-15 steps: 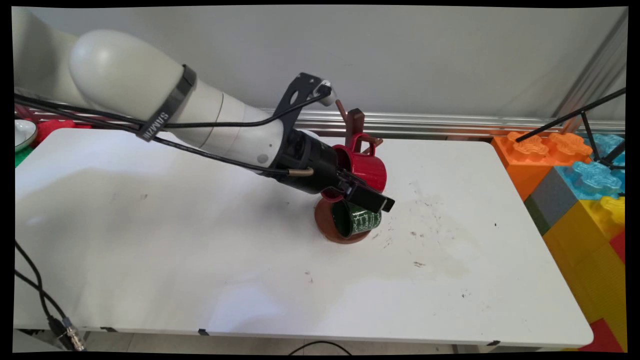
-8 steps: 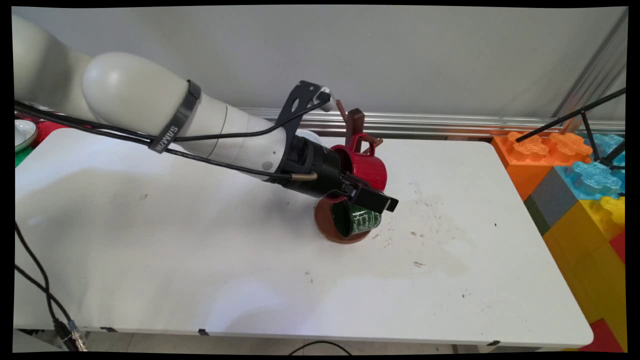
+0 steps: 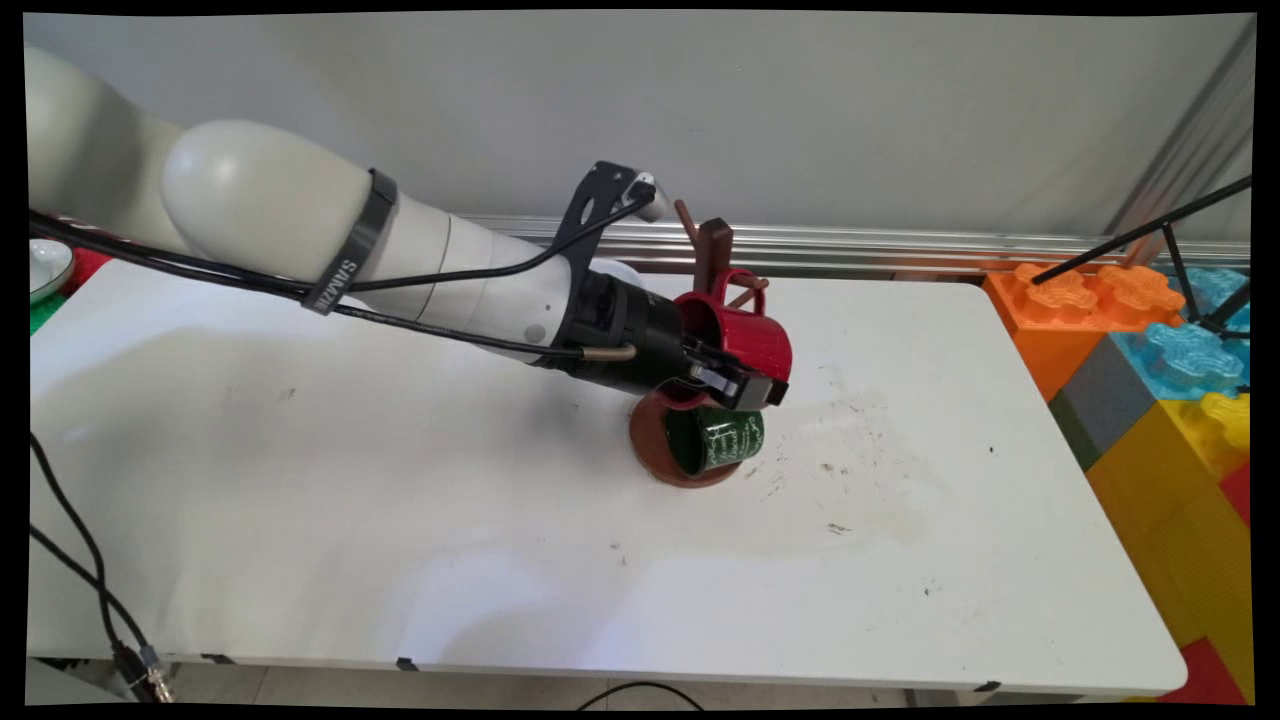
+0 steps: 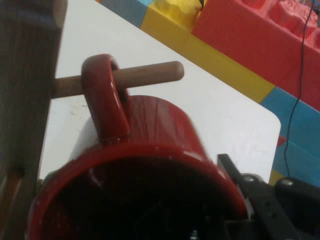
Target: Place the picked object on the table
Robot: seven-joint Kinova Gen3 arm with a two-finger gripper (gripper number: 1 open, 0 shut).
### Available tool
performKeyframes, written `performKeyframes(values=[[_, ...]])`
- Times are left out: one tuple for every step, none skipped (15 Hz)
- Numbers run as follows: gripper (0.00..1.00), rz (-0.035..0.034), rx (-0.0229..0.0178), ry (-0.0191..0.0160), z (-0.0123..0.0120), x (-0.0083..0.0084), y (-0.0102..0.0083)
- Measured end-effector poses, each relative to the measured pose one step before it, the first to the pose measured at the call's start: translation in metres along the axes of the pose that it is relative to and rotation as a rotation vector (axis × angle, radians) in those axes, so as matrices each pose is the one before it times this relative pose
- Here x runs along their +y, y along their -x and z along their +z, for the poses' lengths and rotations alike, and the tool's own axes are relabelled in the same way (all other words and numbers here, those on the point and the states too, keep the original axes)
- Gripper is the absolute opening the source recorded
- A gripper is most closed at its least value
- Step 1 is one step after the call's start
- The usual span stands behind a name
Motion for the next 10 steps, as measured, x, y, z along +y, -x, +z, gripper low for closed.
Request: performKeyframes(values=[[0.00,-0.00057,0.00554,0.00443,-0.00048,0.00052,-0.00073],[0.00,-0.00100,0.00447,0.00366,-0.00086,0.00066,-0.00059],[0.00,-0.00115,0.00547,0.00530,-0.00115,0.00093,-0.00113],[0.00,-0.00007,0.00406,0.00492,-0.00098,0.00088,-0.00126],[0.00,0.00066,0.00272,0.00424,-0.00111,0.00098,-0.00089],[0.00,0.00128,0.00460,0.00620,-0.00167,0.00146,-0.00152],[0.00,0.00097,0.00265,0.00484,-0.00156,0.00121,-0.00083],[0.00,0.00317,0.00489,0.00971,-0.00271,0.00238,-0.00175],[0.00,0.00421,0.00389,0.01112,-0.00304,0.00255,-0.00181],[0.00,0.00348,0.00248,0.00922,-0.00322,0.00240,-0.00114]])
